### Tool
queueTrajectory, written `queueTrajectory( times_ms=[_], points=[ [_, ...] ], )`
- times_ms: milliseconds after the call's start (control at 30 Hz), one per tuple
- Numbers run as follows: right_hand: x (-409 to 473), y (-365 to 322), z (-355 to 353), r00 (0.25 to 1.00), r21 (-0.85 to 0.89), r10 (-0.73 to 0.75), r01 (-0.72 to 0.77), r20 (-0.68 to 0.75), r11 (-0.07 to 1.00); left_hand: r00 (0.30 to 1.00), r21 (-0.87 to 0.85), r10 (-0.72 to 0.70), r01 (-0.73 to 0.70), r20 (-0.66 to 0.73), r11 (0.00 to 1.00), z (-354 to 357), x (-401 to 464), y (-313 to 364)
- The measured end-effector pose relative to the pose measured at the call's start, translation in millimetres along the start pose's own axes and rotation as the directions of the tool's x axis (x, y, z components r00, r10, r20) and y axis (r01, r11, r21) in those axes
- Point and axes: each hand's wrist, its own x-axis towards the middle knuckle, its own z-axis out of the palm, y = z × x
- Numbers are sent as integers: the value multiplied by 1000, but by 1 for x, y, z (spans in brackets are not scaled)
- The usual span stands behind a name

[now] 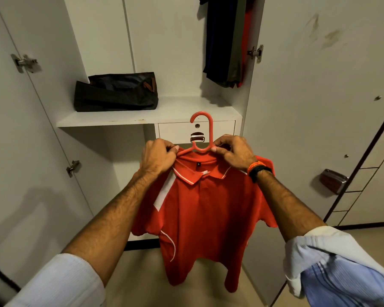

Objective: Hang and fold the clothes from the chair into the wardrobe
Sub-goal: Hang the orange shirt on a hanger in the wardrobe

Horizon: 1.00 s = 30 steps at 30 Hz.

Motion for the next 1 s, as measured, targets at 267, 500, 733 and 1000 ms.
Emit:
queueTrajectory(
  times_ms=[267, 500, 733, 1000],
  points=[
    [-7, 3, 0, 991, 51, 85, -80, -105, 995, 997, -138, 7, 4, 78, 990, -2, -2, -8],
    [-14, 12, -13, 965, 221, 209, -171, -162, 960, 992, -159, -112, 102, -54, 982, -6, -17, -54],
    [-18, 18, -14, 958, 203, 191, -147, -214, 968, 983, -221, -151, 125, -105, 967, -11, -19, -74],
    [-25, 21, -18, 994, 210, 85, -70, -67, 975, 1000, -75, -5, 4, -20, 997, -29, 1, -64]
  ],
)
